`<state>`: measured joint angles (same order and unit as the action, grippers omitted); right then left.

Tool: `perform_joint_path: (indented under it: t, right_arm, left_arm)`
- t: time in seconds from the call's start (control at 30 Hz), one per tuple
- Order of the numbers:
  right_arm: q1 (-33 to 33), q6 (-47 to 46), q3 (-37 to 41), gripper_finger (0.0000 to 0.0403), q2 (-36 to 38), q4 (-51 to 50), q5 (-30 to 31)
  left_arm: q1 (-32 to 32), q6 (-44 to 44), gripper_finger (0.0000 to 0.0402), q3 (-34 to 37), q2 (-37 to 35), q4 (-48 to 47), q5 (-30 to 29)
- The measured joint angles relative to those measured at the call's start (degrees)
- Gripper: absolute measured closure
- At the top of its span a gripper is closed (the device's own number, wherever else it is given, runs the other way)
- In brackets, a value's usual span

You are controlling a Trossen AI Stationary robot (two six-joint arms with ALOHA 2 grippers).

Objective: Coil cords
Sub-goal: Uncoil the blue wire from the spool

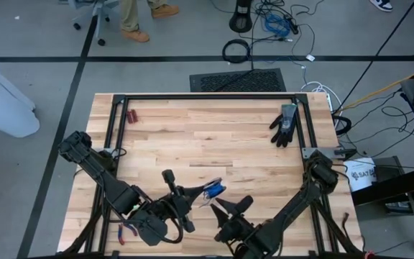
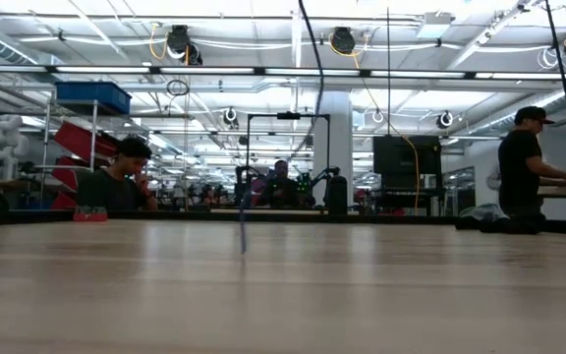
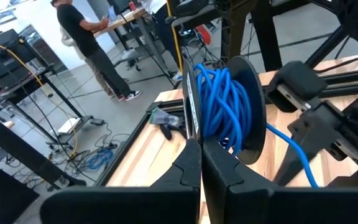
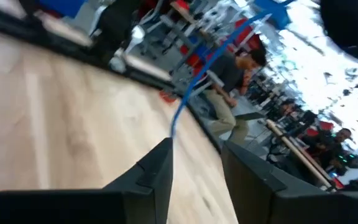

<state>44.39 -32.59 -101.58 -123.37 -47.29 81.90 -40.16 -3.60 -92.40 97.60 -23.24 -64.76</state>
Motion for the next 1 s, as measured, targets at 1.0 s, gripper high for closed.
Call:
perform_joint_path:
  t: [1.0]
  right_arm:
    - [8.2, 48.3, 0.0, 0.0287, 9.3, 36.6, -60.3]
  left_arm:
    - [-1.2, 1.4, 0.0398, 0.0, 0.0, 1.8, 0.0]
